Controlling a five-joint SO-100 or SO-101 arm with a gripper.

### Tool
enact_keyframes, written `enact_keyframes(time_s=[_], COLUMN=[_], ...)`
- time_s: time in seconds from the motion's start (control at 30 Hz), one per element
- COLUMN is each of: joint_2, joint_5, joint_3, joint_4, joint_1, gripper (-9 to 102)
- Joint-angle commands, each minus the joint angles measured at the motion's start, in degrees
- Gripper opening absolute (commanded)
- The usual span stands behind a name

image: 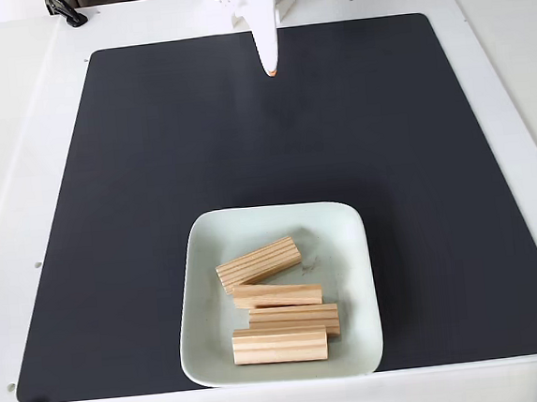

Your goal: Pick up the wooden block and place them on the plate.

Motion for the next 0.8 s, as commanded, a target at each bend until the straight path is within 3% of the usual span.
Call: enact_keyframes(time_s=[0.0, 0.77], joint_2=[0.26, 0.26], joint_5=[-0.44, -0.44], joint_3=[0.0, 0.0], joint_4=[0.26, 0.26], joint_1=[0.0, 0.0], gripper=[-1, -1])
